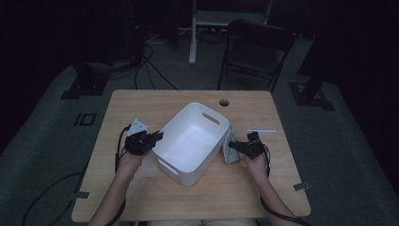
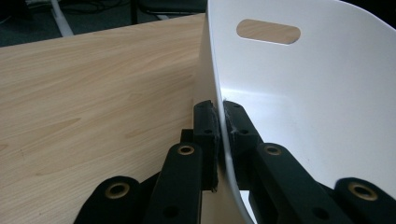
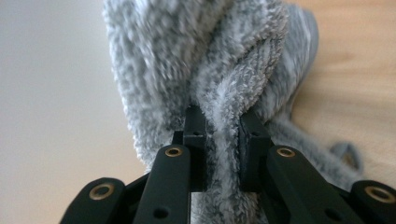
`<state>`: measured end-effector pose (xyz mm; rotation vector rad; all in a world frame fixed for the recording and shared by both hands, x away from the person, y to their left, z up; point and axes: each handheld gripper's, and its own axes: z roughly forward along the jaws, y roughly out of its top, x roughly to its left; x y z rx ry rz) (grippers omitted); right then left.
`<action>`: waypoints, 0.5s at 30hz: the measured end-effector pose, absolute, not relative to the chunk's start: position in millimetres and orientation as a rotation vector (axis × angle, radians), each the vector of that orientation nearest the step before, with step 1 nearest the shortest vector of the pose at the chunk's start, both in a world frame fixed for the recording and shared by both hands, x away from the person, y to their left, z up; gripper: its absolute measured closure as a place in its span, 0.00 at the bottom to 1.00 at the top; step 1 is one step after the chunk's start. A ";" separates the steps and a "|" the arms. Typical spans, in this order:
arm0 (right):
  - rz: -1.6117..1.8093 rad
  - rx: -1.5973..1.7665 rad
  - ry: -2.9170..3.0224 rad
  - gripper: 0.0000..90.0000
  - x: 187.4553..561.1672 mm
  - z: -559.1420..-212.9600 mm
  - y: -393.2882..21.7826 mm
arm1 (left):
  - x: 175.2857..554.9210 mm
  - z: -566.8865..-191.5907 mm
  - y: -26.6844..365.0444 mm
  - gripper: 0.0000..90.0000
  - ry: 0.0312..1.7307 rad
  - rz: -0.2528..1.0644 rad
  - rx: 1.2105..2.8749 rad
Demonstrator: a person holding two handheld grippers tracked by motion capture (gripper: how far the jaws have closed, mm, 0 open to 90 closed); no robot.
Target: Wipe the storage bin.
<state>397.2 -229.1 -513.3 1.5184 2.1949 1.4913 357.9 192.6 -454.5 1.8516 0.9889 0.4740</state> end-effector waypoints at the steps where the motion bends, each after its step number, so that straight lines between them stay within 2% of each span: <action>1: 1.456 1.458 2.185 0.86 393.6 -506.0 -230.1 | 358.1 -454.6 192.8 0.95 0.989 0.473 1.851; 8: 1.603 1.274 2.100 0.86 375.5 -470.1 -239.1 | 357.9 -454.5 192.2 0.95 0.986 0.475 1.852; 15: 1.592 1.233 2.128 0.86 375.1 -465.6 -224.6 | 358.5 -455.2 193.5 0.94 0.982 0.457 1.844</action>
